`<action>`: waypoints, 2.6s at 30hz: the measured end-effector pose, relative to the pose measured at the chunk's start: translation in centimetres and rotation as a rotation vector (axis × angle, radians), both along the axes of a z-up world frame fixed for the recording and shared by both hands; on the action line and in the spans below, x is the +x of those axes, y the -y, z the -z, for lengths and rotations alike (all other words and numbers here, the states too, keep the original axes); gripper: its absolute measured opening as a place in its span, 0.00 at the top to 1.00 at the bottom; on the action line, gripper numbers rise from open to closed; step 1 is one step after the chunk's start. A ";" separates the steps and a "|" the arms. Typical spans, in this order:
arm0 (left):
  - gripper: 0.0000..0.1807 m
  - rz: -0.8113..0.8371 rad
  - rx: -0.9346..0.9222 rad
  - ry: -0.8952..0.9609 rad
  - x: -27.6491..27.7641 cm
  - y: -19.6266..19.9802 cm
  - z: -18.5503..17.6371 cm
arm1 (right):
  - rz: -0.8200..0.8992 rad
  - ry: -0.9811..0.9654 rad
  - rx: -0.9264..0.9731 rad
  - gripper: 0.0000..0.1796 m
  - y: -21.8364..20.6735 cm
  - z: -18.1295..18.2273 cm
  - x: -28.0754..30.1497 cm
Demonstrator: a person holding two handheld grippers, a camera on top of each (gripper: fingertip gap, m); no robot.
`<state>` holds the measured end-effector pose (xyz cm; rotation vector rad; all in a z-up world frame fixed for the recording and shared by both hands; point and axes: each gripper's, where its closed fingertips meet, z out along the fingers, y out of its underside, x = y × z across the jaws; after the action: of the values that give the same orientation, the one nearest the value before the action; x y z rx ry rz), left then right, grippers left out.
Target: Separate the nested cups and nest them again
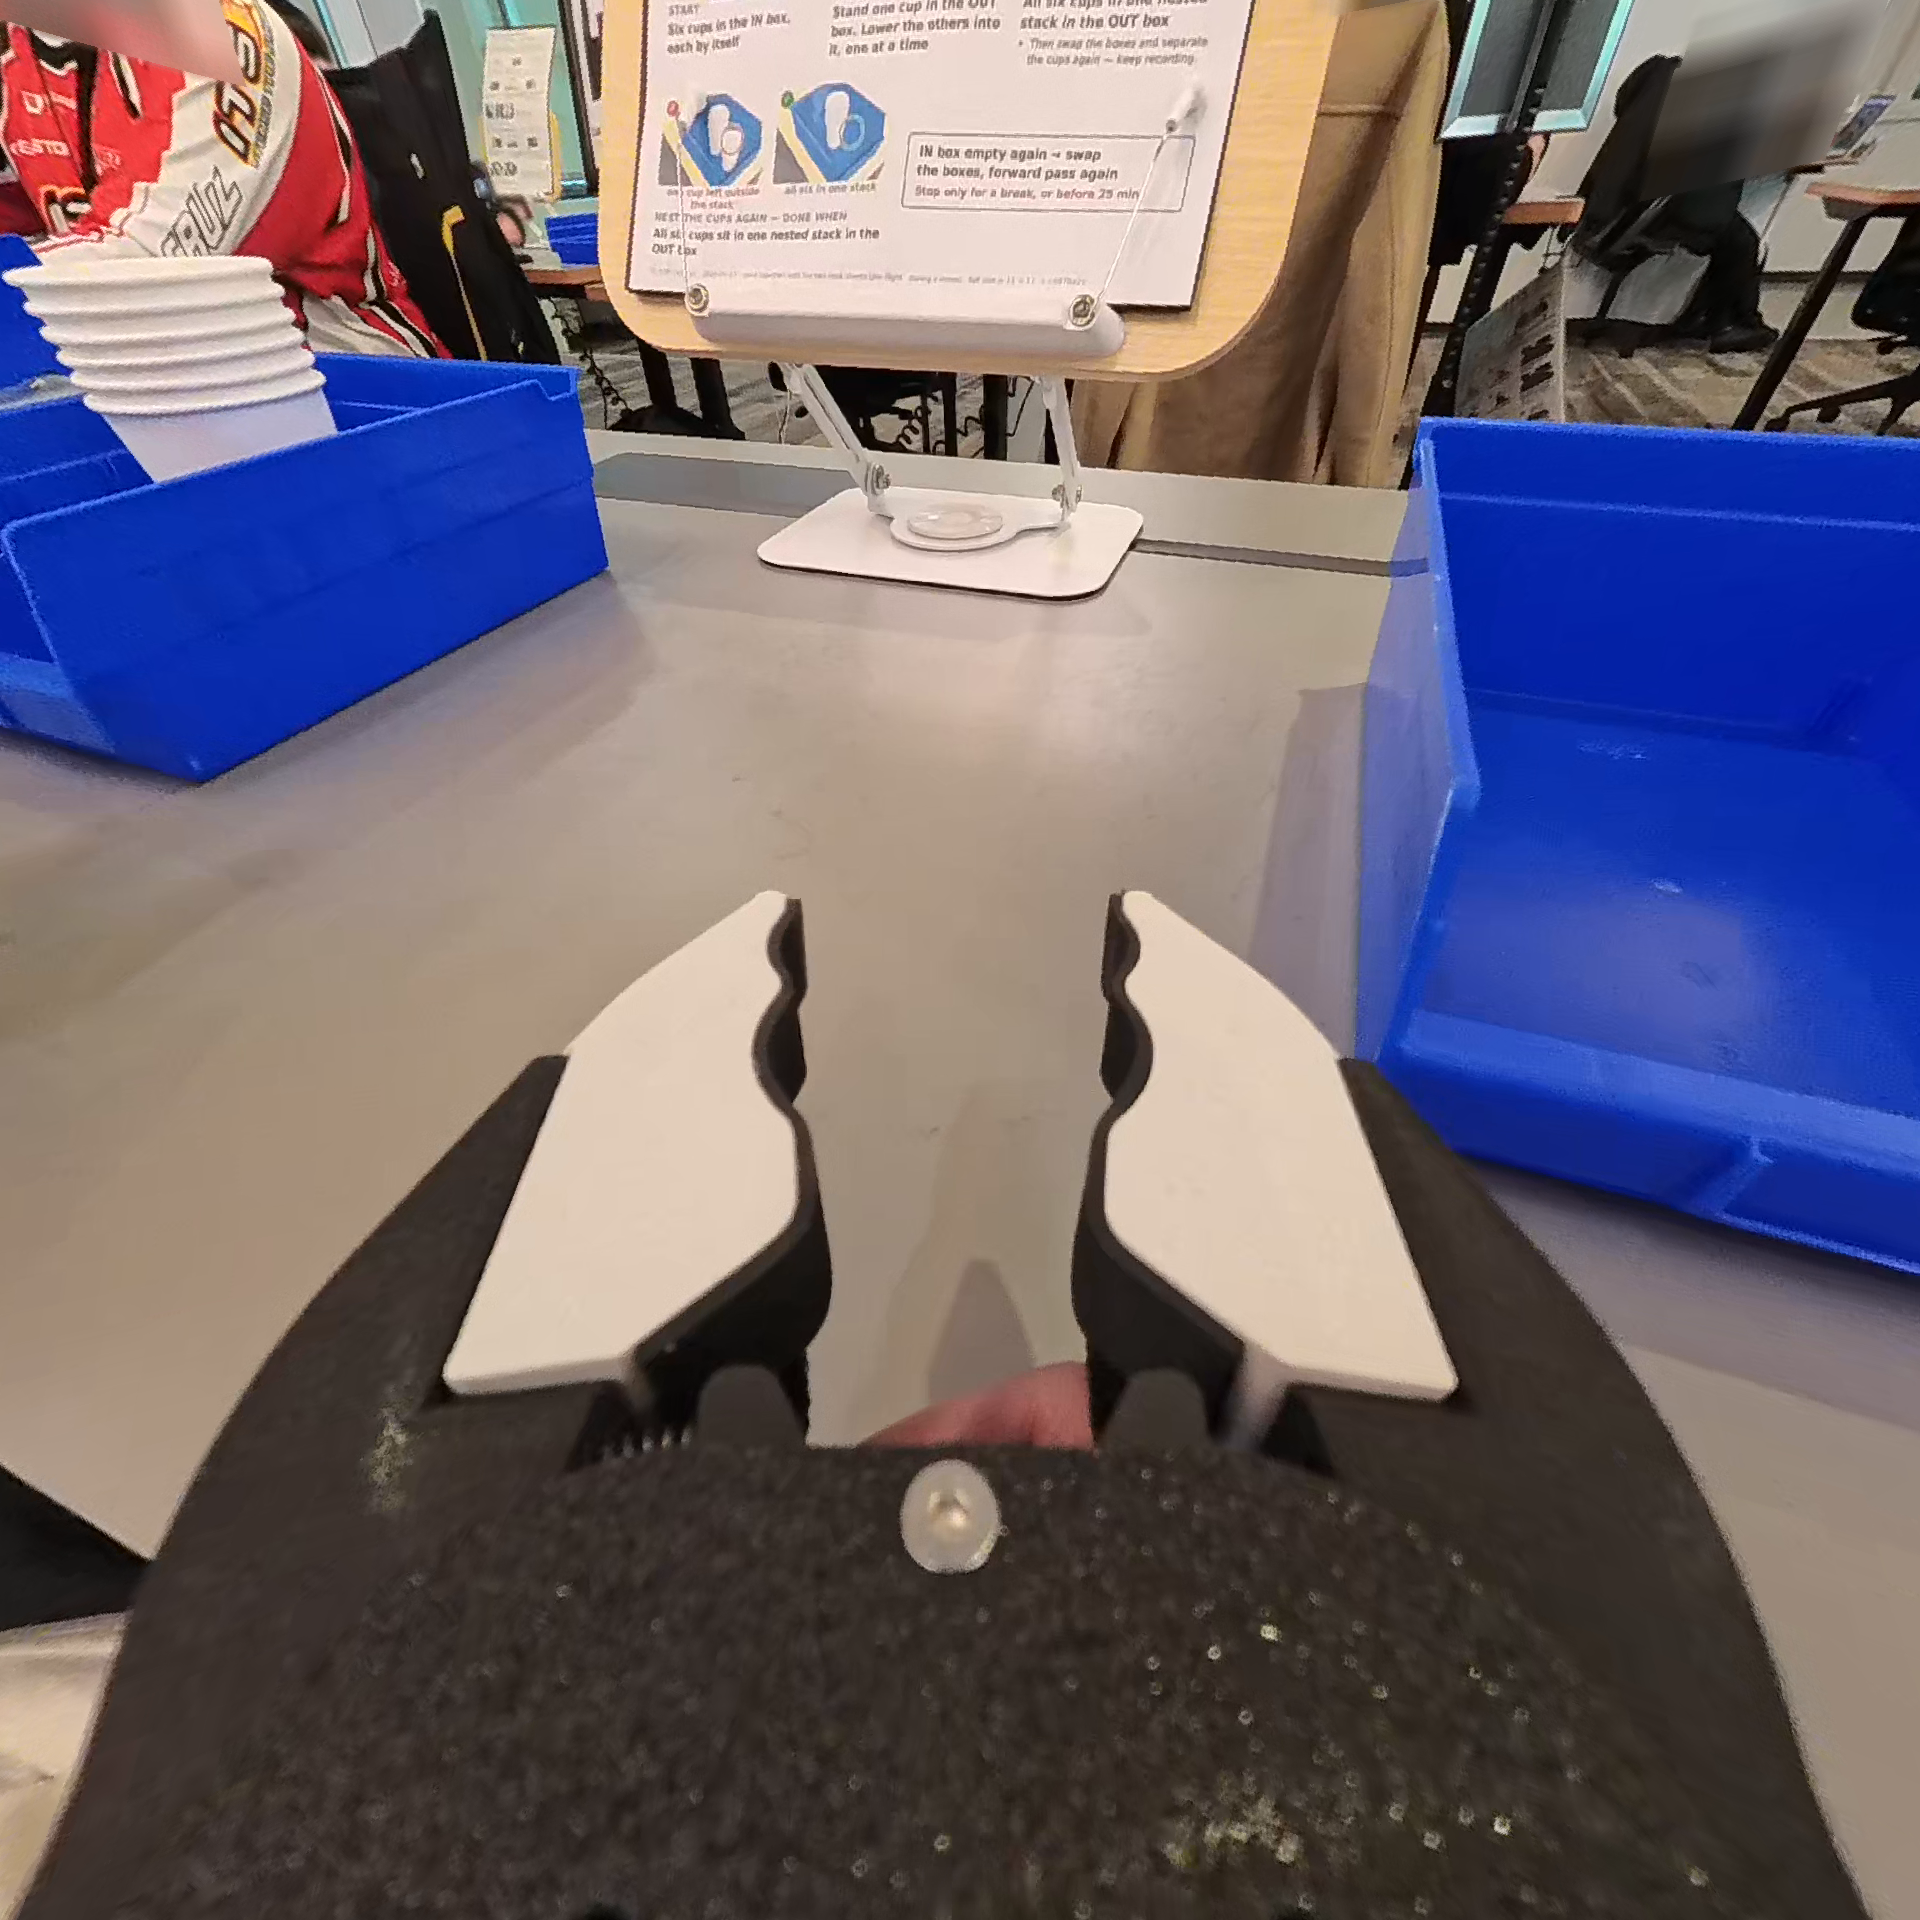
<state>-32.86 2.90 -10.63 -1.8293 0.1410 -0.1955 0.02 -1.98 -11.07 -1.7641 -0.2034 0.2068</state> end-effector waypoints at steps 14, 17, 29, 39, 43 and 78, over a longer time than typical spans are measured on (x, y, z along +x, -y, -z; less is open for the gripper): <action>0.52 -0.152 -0.270 -0.168 -7.9 -12.8 0.4 | -0.019 0.002 -0.006 0.72 0.0 0.1 -0.2; 0.51 -0.165 -0.331 -0.200 -8.3 -14.6 0.7 | -0.021 -0.001 -0.007 0.73 0.0 0.1 -0.2; 0.47 -0.125 -0.316 -0.193 -8.1 -19.4 0.8 | -0.031 0.005 -0.006 0.74 0.2 0.1 -0.4; 0.45 -0.151 -0.244 -0.205 -7.9 -23.8 0.5 | -0.040 -0.001 -0.011 0.75 0.2 0.1 -0.4; 0.43 -0.182 -0.146 -0.200 -8.1 -25.5 0.0 | -0.048 -0.007 -0.017 0.75 0.1 0.2 -0.4; 0.46 0.765 0.341 0.288 3.5 -6.4 -13.2 | -0.383 -0.092 -0.088 0.77 0.3 -3.0 -4.1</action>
<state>-29.31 9.30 2.59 -1.3163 0.6293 -0.9074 -4.13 -2.28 -8.08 -1.7863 -0.4714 0.5797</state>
